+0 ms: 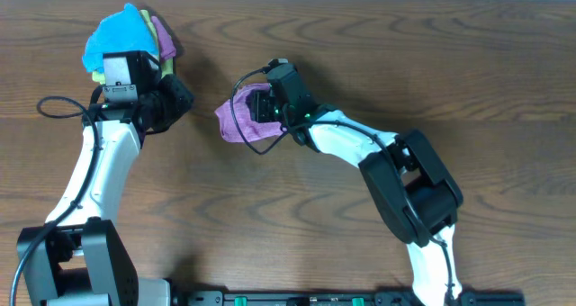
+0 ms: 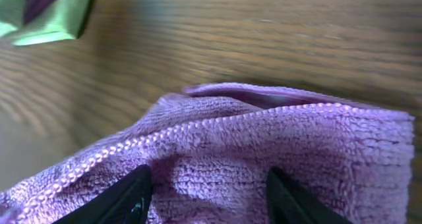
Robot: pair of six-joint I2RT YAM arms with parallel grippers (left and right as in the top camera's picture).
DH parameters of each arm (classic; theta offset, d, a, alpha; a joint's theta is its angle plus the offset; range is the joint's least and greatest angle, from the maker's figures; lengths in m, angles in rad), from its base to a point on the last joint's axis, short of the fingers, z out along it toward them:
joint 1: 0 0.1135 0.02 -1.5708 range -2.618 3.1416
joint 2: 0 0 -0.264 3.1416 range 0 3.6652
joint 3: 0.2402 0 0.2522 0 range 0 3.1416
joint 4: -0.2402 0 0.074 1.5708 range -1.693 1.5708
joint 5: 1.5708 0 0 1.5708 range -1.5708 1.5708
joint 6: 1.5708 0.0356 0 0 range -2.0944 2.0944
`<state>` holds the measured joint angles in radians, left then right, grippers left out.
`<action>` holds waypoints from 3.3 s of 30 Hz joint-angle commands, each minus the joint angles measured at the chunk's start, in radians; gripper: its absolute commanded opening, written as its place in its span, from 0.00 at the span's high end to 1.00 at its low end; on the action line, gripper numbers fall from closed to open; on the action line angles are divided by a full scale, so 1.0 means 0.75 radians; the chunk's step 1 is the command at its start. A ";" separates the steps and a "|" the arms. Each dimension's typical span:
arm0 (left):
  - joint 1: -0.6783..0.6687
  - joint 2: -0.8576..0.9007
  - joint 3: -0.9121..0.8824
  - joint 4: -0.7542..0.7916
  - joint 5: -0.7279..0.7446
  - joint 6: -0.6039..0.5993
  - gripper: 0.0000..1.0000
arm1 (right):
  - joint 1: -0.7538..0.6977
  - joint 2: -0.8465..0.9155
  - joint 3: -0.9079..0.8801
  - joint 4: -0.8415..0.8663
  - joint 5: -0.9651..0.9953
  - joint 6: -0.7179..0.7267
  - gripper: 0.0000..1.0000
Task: Fold the cloth
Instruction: 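Release the right gripper from the folded cloth and retract the right arm, then regrasp the folded cloth with the left gripper and lift it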
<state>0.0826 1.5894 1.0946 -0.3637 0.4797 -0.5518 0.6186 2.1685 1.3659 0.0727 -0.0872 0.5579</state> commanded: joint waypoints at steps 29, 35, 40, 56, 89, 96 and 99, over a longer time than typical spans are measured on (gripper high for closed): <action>0.004 -0.220 0.031 -0.292 0.128 0.126 0.14 | -0.167 -0.966 -0.015 -1.196 0.246 -0.069 0.01; 0.004 -0.220 0.023 -0.433 0.139 0.051 0.14 | -0.187 -1.520 -0.516 -1.231 0.320 0.007 0.01; 0.004 -0.220 -0.055 -0.453 0.166 -0.004 0.15 | -0.187 -1.977 -0.851 -1.200 0.307 0.129 0.01; 0.003 -0.216 -0.671 0.343 0.299 -0.433 0.03 | -0.187 -2.259 -0.951 -1.200 0.426 0.167 0.01; -0.210 0.451 -0.701 1.365 0.080 -0.732 0.05 | -0.187 -2.259 -0.953 -1.248 0.350 0.053 0.01; -0.330 0.591 -0.591 1.434 0.022 -0.731 0.05 | -0.187 -2.259 -0.953 -1.246 0.315 0.054 0.01; -0.365 0.623 -0.556 1.433 -0.025 -0.731 0.05 | -0.187 -2.259 -0.953 -1.247 0.283 0.053 0.01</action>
<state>-0.1646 1.9533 0.7136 0.7792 0.5728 -1.1030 0.4805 0.4759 0.6590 -0.8631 0.1528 0.5850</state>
